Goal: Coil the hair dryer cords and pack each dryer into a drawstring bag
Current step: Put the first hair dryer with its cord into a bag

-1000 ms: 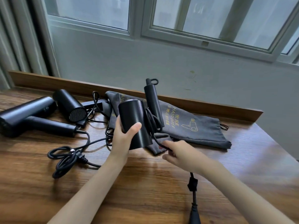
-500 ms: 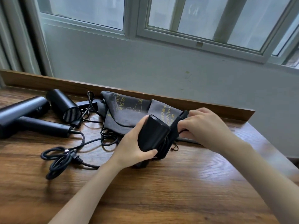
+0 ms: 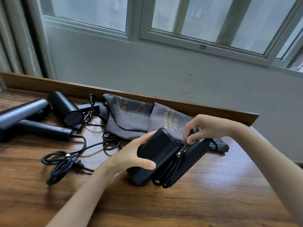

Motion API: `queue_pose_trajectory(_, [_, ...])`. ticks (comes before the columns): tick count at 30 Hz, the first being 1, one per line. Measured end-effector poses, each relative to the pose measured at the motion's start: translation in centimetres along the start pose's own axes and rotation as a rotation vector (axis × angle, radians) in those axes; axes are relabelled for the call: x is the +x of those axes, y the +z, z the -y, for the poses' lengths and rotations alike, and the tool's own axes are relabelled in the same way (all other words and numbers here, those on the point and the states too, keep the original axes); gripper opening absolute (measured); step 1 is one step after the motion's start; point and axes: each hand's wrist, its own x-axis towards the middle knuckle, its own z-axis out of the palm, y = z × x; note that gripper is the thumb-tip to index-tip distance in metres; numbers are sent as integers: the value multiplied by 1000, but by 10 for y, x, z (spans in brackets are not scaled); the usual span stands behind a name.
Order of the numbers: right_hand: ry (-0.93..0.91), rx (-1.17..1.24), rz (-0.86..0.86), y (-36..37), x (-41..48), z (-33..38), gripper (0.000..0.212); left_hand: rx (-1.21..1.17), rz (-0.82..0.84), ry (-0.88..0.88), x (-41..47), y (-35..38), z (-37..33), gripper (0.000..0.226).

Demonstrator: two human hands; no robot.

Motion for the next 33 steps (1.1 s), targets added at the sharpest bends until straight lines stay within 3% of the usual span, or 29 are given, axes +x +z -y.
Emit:
queue_pose_trajectory(3, [66, 413, 173, -2, 1, -20, 5, -48, 22, -14, 3, 3, -1, 85])
queue_pose_trajectory(7, [5, 711, 303, 15, 12, -38, 12, -124, 48, -11, 3, 1, 1, 84])
queue_pose_trajectory(11, [-92, 1043, 67, 50, 23, -33, 8, -266, -59, 36, 0, -2, 4, 78])
queue_pose_trajectory(15, [-34, 1251, -266, 89, 36, -13, 32, -361, -322, 56, 3, -2, 10, 70])
queue_pose_trajectory(19, [2, 1432, -382, 112, 42, 11, 45, -295, -532, 75, 5, 1, 12, 68])
queue_pose_trajectory(22, [4, 1299, -482, 130, 45, 22, 35, -270, -619, 95, 8, 3, 13, 70])
queue_pose_trajectory(25, [54, 1007, -727, 148, 51, 30, 68, -216, -650, 97, 10, 11, 13, 78])
queue_pose_trajectory(29, [67, 996, -957, 159, 56, 39, 95, -157, -695, 112, 22, 30, 10, 85])
queue_pose_trajectory(33, [124, 936, -1066, 154, 47, 26, 119, -234, -691, 101, 45, 54, 1, 83])
